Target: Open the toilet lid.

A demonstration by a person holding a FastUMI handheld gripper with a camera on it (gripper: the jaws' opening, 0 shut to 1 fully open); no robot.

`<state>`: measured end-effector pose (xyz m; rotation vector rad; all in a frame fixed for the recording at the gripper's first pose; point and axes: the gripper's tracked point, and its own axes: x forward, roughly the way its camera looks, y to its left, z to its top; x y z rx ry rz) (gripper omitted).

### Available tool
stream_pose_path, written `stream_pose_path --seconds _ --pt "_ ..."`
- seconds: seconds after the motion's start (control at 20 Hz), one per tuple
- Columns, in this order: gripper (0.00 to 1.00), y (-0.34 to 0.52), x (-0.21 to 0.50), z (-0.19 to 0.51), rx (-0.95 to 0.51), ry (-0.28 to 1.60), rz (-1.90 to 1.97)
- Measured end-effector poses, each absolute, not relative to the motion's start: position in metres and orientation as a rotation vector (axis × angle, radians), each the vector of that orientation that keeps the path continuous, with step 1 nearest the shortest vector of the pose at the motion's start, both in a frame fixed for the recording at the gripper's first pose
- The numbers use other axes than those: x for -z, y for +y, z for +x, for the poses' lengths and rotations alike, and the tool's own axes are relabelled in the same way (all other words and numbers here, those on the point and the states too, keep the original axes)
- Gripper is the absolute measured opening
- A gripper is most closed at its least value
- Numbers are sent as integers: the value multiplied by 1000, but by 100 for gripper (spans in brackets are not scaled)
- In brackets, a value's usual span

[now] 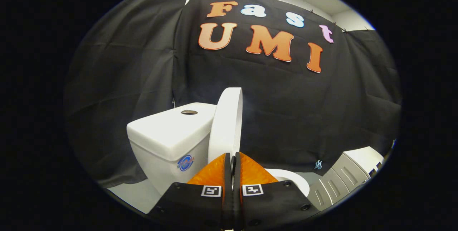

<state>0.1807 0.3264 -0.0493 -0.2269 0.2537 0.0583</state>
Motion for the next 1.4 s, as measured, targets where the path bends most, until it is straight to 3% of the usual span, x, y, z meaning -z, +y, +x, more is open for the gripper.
stream_pose_path --seconds 0.95,1.2,1.4 --pt "8 353 53 179 -66 264 -282" --pt "20 350 33 178 -78 234 -265" --pt "59 338 26 182 -81 252 -248"
